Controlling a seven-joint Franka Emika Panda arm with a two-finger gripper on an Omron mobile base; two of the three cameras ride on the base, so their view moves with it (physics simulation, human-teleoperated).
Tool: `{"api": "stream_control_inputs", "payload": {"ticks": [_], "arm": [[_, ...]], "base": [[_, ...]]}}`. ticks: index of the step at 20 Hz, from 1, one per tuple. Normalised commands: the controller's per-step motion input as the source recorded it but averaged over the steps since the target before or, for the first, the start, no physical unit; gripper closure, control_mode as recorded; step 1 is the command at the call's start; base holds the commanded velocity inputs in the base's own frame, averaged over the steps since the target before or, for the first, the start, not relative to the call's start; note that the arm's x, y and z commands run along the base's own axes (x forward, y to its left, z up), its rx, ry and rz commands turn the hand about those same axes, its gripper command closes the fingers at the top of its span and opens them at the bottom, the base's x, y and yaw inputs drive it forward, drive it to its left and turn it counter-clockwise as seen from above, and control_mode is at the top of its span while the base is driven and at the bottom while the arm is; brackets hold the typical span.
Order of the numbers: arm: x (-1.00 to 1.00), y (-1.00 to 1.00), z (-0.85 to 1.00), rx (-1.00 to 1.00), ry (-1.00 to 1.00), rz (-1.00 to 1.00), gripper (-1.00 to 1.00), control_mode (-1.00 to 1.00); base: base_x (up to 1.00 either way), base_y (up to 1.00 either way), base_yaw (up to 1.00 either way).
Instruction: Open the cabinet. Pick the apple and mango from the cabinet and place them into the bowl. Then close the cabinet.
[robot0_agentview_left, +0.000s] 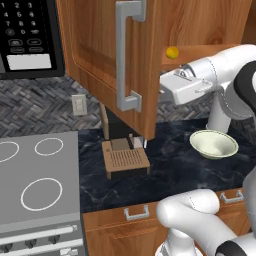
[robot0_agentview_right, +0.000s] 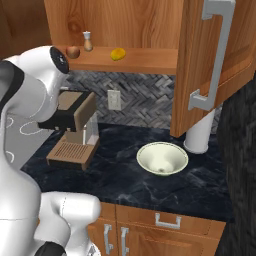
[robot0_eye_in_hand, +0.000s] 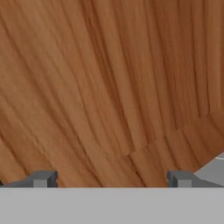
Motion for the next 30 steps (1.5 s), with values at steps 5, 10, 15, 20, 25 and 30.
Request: {"api": "stream_control_inputs", "payload": {"ticks": [5,10,15,20,25,30], "arm": [[-0.02,0.07,0.00,0.00,0.01,0.00,-1.00,-1.00],[0.00,0.08,0.00,0.00,0.00,0.00,-1.00,-1.00],[0.00,0.10,0.00,0.00,0.00,0.00,-1.00,-1.00],[0.01,0.03,0.00,0.00,0.00,0.00,-1.00,-1.00],[0.10,-0.06,-0.12,-0.05,-0.01,-0.05,-1.00,-1.00],[0.32,-0.39,0.00,-0.14,-0.01,-0.21,-1.00,-1.00]], "base": [[0.00,0.00,0.00],[0.00,0.00,0.00],[0.00,0.00,0.00],[0.00,0.00,0.00],[0.00,0.00,0.00],[0.00,0.00,0.00]]}}
